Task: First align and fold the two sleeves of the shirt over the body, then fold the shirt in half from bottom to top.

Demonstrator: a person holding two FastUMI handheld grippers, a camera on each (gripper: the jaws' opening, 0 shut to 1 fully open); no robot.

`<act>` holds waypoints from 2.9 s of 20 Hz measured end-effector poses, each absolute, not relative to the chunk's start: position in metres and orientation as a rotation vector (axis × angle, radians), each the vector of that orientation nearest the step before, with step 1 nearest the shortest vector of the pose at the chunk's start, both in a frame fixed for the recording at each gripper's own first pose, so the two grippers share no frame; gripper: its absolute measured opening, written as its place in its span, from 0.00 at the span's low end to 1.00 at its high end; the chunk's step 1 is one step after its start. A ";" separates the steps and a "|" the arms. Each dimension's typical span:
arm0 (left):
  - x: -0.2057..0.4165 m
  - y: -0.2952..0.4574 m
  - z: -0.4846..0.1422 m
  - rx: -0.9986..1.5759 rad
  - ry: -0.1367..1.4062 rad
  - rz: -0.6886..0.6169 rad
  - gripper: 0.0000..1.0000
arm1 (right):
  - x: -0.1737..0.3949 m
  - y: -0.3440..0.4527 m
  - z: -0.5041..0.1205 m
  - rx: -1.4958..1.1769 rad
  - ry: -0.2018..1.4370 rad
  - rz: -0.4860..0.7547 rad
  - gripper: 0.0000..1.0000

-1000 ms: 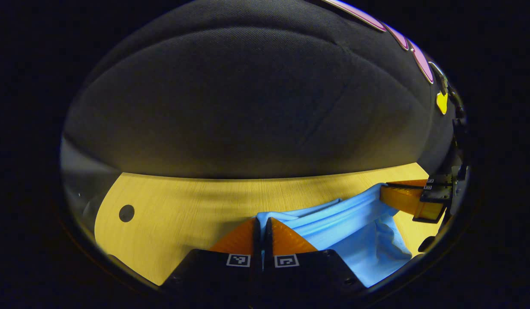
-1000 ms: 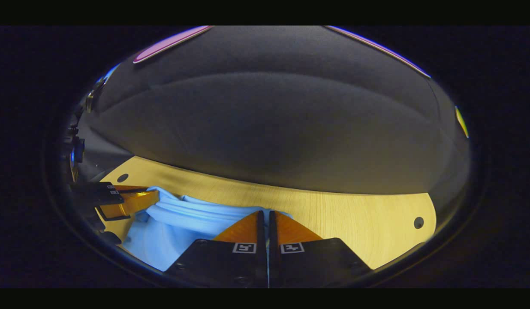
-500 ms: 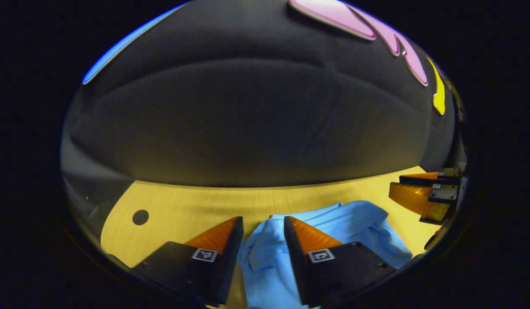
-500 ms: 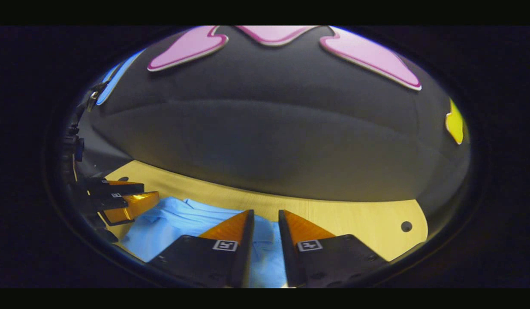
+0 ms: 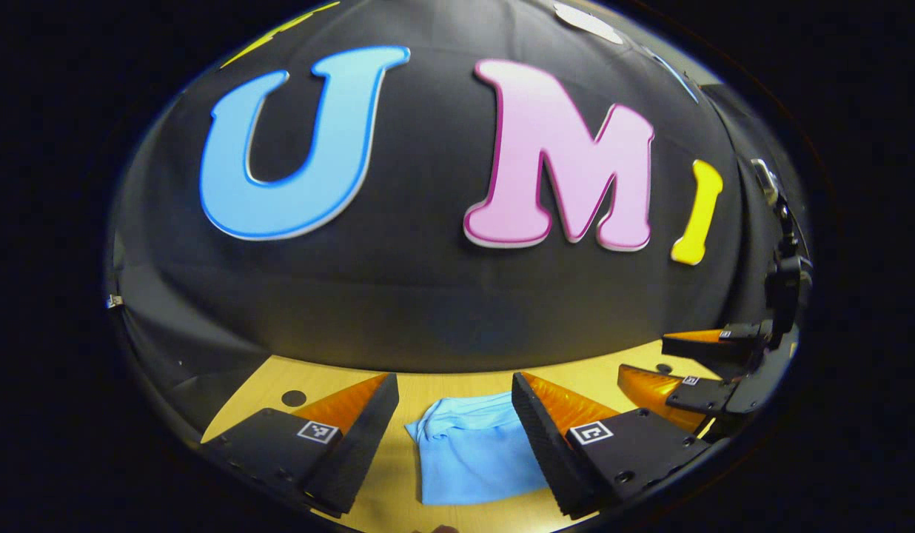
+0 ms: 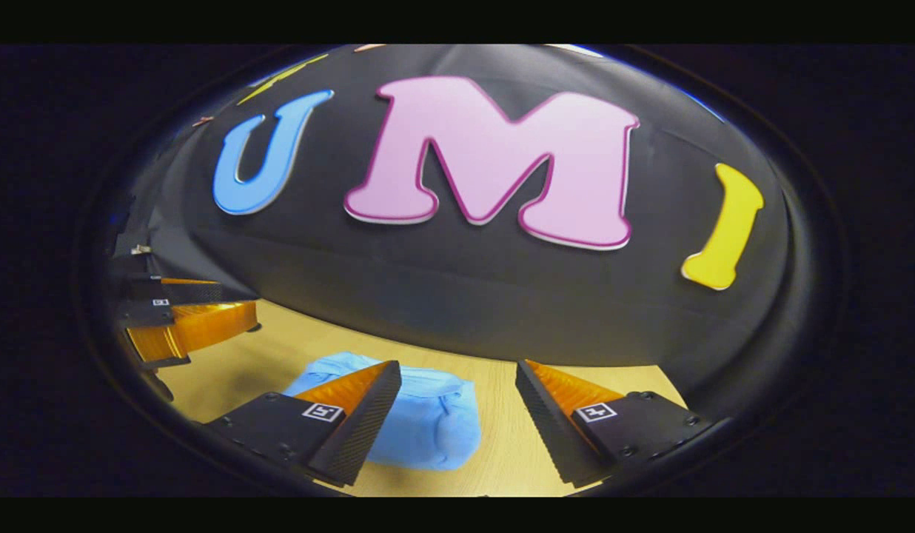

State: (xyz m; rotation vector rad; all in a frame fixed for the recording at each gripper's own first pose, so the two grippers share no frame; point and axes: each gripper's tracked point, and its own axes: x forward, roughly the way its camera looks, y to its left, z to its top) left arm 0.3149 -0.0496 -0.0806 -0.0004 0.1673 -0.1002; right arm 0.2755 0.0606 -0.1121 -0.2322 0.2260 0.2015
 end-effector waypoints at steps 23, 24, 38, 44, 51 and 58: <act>-0.080 -0.062 0.036 -0.059 -0.047 -0.111 0.97 | -0.059 0.066 0.021 -0.116 0.071 0.205 0.99; -0.088 -0.062 0.035 -0.057 -0.044 -0.110 0.97 | -0.065 0.063 0.024 -0.116 0.065 0.198 0.99; -0.105 -0.059 0.020 -0.041 -0.017 -0.119 0.97 | -0.092 0.060 0.020 -0.087 0.055 0.167 0.97; -0.100 -0.061 0.022 -0.032 -0.027 -0.116 0.97 | -0.087 0.059 0.021 -0.086 0.056 0.169 0.97; -0.090 -0.057 0.024 -0.034 -0.033 -0.098 0.97 | -0.082 0.066 0.027 -0.087 0.035 0.191 0.97; -0.083 -0.056 0.022 -0.026 -0.023 -0.085 0.97 | -0.073 0.072 0.023 -0.101 0.047 0.213 0.97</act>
